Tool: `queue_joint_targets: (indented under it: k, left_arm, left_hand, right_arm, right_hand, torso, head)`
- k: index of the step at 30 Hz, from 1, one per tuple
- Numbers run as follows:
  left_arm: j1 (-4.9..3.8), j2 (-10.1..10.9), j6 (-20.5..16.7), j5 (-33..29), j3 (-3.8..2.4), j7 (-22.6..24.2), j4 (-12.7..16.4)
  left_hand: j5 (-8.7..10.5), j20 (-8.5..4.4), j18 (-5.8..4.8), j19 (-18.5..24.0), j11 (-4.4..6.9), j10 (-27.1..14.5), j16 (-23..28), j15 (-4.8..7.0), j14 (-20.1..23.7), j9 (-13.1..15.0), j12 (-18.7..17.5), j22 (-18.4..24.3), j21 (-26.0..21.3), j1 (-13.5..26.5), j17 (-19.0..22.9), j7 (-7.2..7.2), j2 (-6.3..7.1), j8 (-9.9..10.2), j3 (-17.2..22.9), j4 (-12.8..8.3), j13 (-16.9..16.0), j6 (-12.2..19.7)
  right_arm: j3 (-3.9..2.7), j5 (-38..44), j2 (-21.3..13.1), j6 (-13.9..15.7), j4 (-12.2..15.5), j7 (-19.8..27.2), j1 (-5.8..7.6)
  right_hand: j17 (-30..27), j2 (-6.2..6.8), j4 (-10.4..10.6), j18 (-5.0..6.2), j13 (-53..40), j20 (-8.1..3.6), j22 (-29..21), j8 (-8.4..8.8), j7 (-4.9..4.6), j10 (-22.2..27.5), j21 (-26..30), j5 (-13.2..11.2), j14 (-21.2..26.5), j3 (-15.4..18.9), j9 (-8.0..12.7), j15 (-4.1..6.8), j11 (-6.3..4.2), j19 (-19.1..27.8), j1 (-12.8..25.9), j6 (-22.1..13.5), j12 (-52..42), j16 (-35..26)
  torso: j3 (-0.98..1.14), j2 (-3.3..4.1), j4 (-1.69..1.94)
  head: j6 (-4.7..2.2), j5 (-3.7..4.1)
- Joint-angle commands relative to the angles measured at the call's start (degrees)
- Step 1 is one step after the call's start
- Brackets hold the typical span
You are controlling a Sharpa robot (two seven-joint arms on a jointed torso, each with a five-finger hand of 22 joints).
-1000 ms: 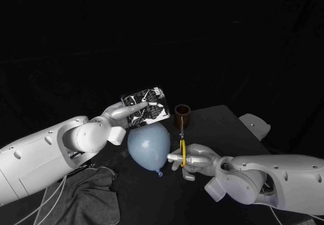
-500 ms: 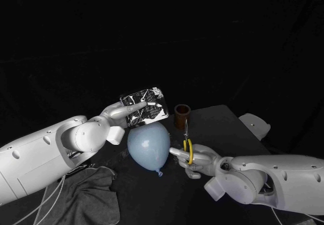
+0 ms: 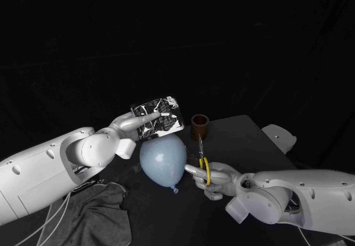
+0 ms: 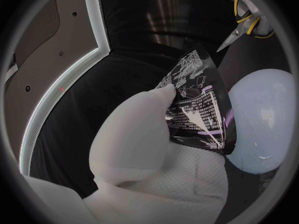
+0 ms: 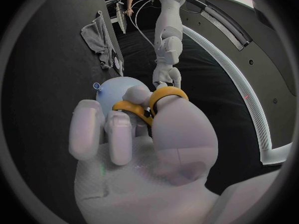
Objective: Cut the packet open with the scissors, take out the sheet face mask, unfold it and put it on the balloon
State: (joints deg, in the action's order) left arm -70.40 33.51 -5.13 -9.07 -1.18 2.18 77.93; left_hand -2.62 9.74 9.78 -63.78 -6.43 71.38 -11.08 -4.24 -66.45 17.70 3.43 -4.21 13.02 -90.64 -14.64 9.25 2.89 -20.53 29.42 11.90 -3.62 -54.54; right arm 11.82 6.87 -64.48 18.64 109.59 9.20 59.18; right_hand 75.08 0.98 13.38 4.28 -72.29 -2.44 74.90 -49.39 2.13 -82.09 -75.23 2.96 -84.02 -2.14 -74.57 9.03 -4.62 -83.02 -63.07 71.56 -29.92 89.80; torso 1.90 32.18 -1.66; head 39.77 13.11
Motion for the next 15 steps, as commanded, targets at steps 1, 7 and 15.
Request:
queue_joint_targets:
  k: [1,7,15]
  left_arm:
    - [-0.13,-0.07,1.20,0.05,-0.08,0.06,0.02]
    - [-0.13,-0.10,1.29,0.42,-0.08,-0.12,-0.07]
    - [-0.14,-0.02,1.18,0.53,-0.07,-0.45,-0.46]
  left_hand:
    - [-0.18,0.05,0.73,-0.45,0.02,0.25,0.08,0.02,-0.47,7.27,0.16,0.08,0.18,0.36,-0.06,0.44,-0.39,-0.38,0.52,-0.05,-0.03,0.07]
    - [-0.18,0.05,0.73,-0.45,0.02,0.25,0.08,0.02,-0.47,7.27,0.16,0.08,0.18,0.36,-0.06,0.44,-0.39,-0.38,0.52,-0.05,-0.03,0.07]
    - [-0.19,0.05,0.72,-0.44,0.01,0.23,0.10,0.01,-0.46,7.32,0.15,0.08,0.16,0.42,-0.07,0.45,-0.35,-0.40,0.62,-0.10,-0.03,0.10]
  right_arm:
    - [-0.04,3.02,-0.01,-3.38,0.30,0.04,-0.03]
    - [-0.09,5.70,-0.13,-2.05,0.95,2.54,-0.02]
    - [-0.21,6.86,-0.56,-0.54,1.83,4.49,0.07]
  right_hand:
    - [14.92,-0.53,-0.63,-1.10,-17.71,-0.08,9.18,-30.67,1.82,-7.91,-0.27,-0.14,-5.98,-0.10,-11.81,0.38,-2.41,-0.25,-2.08,11.30,-60.08,0.20]
    - [14.92,0.53,-0.65,-0.55,-17.71,0.00,8.17,-23.53,1.61,-7.91,2.42,-0.14,-5.98,1.01,-9.28,0.22,-2.28,1.13,-2.25,6.02,-60.08,0.20]
    - [14.92,-0.28,2.90,-0.42,-17.71,1.74,7.81,18.30,-1.82,-7.91,3.80,-0.13,-5.98,9.14,9.93,-1.87,0.37,1.69,-3.82,-12.31,-60.08,0.20]
  torso:
    - [0.00,-0.04,-0.01]
    - [0.03,0.06,0.06]
    - [0.11,0.07,0.04]
  head:
    - [-0.08,0.02]
    - [-0.34,-0.10]
    - [-0.69,-0.63]
